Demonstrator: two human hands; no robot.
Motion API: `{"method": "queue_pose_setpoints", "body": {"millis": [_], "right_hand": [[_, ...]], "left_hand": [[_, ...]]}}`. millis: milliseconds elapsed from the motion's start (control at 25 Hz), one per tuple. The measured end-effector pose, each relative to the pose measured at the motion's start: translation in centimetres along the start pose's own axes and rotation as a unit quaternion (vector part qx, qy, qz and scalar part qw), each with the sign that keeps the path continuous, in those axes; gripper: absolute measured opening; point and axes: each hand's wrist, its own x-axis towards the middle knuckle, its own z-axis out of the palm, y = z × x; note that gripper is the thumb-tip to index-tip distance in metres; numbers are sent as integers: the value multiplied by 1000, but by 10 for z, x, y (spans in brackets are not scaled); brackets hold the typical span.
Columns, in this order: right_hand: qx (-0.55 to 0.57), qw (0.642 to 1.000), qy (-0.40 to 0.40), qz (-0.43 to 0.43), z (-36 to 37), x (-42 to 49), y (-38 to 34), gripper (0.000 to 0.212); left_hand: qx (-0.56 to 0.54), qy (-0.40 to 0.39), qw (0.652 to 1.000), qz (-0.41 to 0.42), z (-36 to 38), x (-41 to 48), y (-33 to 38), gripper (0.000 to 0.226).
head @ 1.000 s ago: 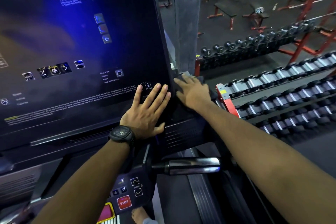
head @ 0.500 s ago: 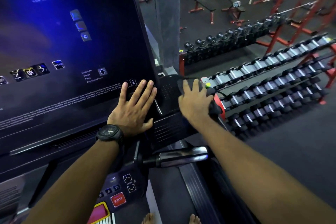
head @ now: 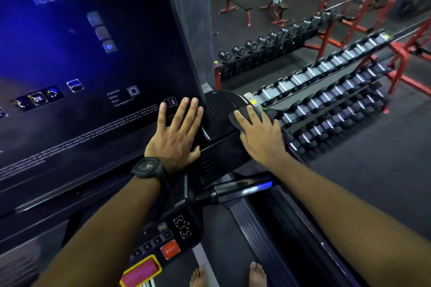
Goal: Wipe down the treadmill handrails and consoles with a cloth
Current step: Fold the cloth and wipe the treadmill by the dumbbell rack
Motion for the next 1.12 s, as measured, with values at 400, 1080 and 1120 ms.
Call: {"method": "queue_pose_setpoints", "body": {"millis": [400,1080,1120], "right_hand": [[47,997,-42,46,-11,-4,8,59],[61,990,-59,116,-14,-14,7,58],[54,990,-66,114,-13,-7,3,58]], "left_hand": [[-12,-3,1000,9,-2,-2,-1,99],[-38,-75,996,6,3,18,51,79],[-33,-76,996,28,4,19,53,75]]}}
